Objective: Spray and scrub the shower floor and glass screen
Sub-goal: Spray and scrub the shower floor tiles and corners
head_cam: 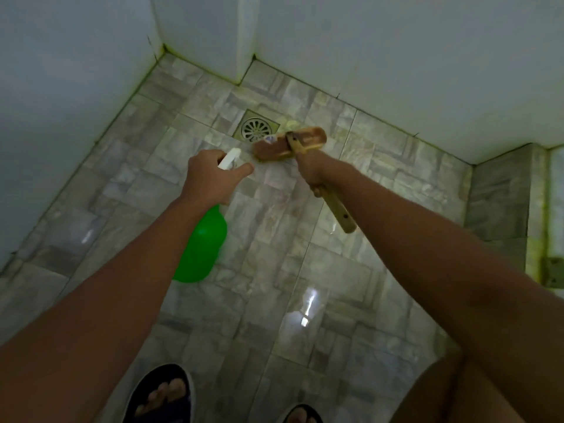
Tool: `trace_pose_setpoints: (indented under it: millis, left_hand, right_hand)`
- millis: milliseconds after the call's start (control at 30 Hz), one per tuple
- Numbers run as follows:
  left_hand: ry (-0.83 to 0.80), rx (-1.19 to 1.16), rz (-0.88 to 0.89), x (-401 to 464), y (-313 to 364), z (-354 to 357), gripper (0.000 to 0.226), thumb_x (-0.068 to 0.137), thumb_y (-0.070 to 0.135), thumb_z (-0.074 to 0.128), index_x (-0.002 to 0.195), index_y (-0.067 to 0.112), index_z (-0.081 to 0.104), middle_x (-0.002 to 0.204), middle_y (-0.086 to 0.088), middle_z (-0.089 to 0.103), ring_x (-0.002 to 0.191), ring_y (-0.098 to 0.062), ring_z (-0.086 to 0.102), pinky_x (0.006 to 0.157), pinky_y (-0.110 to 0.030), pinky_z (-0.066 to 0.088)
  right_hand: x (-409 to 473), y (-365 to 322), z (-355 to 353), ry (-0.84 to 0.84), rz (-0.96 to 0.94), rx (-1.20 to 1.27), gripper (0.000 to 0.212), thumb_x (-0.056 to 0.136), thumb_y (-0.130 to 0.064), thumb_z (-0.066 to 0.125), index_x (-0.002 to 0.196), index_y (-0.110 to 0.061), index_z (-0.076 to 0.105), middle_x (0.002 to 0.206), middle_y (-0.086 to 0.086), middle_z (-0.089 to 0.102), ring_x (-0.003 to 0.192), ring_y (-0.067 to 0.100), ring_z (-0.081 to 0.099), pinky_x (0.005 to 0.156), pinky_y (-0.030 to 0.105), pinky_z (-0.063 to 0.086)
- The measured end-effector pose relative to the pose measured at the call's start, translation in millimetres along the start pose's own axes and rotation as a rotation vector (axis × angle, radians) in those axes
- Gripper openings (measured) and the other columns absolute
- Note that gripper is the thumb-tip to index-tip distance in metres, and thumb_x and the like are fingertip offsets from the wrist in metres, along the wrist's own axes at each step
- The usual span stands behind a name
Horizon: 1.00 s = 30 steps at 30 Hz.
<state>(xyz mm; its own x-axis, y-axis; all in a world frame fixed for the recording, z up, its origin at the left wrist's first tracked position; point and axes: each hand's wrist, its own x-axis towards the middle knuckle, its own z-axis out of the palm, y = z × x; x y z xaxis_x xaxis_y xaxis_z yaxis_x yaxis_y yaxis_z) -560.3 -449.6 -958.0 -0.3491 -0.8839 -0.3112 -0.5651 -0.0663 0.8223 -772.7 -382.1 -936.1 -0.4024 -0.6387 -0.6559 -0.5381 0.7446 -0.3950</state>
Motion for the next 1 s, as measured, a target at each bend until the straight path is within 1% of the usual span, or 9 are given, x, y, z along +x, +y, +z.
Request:
trace_pose_setpoints:
  millis: [100,167,267,400,500,667,767,867,1000]
  left_hand:
    - [0.007,0.005,-0.008,2,0,-1,0.054,0.077,0.049,0.085,0.08,-0.003,0.07,0.072,-0.014,0.064,0.075,-0.037,0.072,0.064,-0.05,0.063]
    - [0.03,0.048,0.028,5,-1,2,0.051,0.082,0.046,0.083,0.063,0.007,0.057,0.063,-0.01,0.056,0.056,-0.024,0.057,0.056,-0.034,0.049]
    - [0.023,0.086,0.043,6,1,10,0.055,0.086,0.042,0.082,0.058,0.016,0.043,0.057,-0.001,0.044,0.052,-0.014,0.042,0.052,-0.032,0.031]
    - [-0.001,0.136,0.037,6,6,20,0.054,0.082,0.047,0.082,0.056,0.016,0.047,0.059,-0.004,0.049,0.065,-0.027,0.056,0.061,-0.033,0.038]
    - [0.085,0.108,-0.001,7,11,20,0.046,0.081,0.048,0.081,0.06,0.017,0.055,0.07,-0.008,0.062,0.074,-0.027,0.063,0.062,-0.032,0.041]
    - [0.07,0.123,-0.003,10,10,16,0.051,0.081,0.053,0.081,0.077,0.005,0.068,0.083,-0.015,0.07,0.08,-0.03,0.068,0.066,-0.038,0.047]
    - [0.055,0.127,-0.025,7,9,17,0.051,0.08,0.053,0.082,0.07,0.006,0.065,0.079,-0.015,0.069,0.082,-0.031,0.069,0.066,-0.041,0.05]
    - [0.111,0.098,-0.042,4,13,17,0.046,0.081,0.05,0.081,0.057,0.019,0.056,0.073,-0.011,0.067,0.082,-0.031,0.071,0.062,-0.033,0.046]
    - [0.091,0.096,-0.037,4,14,17,0.047,0.079,0.054,0.082,0.069,0.011,0.065,0.084,-0.014,0.071,0.087,-0.033,0.069,0.072,-0.043,0.057]
  right_hand:
    - [-26,20,24,-0.085,0.004,-0.102,0.037,0.105,-0.039,0.024,0.093,-0.011,0.046,0.082,0.016,0.055,0.048,0.021,0.049,0.041,0.033,0.048]
    - [-52,50,39,-0.136,0.053,-0.178,0.039,0.105,-0.042,0.027,0.096,-0.011,0.048,0.087,0.016,0.059,0.053,0.025,0.057,0.046,0.038,0.054]
    - [-69,80,29,-0.1,0.215,-0.146,0.045,0.102,-0.051,0.026,0.101,-0.011,0.048,0.085,0.014,0.058,0.056,0.028,0.059,0.04,0.032,0.05]
    - [-54,71,14,-0.081,0.288,-0.031,0.047,0.101,-0.054,0.026,0.103,-0.011,0.045,0.079,0.012,0.052,0.05,0.023,0.047,0.041,0.027,0.044]
    - [-29,41,9,-0.055,0.211,0.028,0.047,0.103,-0.051,0.023,0.1,-0.009,0.043,0.075,0.011,0.046,0.047,0.02,0.042,0.04,0.024,0.041]
    - [-10,17,1,-0.071,0.152,0.052,0.035,0.105,-0.04,0.022,0.103,-0.01,0.04,0.081,0.018,0.049,0.052,0.022,0.047,0.052,0.035,0.046]
    - [-14,31,9,-0.053,0.165,0.063,0.047,0.104,-0.047,0.022,0.094,-0.008,0.046,0.073,0.014,0.047,0.048,0.021,0.045,0.046,0.029,0.043]
    - [-16,36,12,-0.046,0.135,0.05,0.047,0.105,-0.046,0.022,0.082,-0.012,0.043,0.07,0.012,0.046,0.048,0.022,0.044,0.044,0.029,0.044]
    - [-16,30,6,-0.07,0.133,0.001,0.043,0.106,-0.042,0.022,0.101,-0.006,0.044,0.073,0.014,0.047,0.053,0.024,0.047,0.056,0.04,0.048]
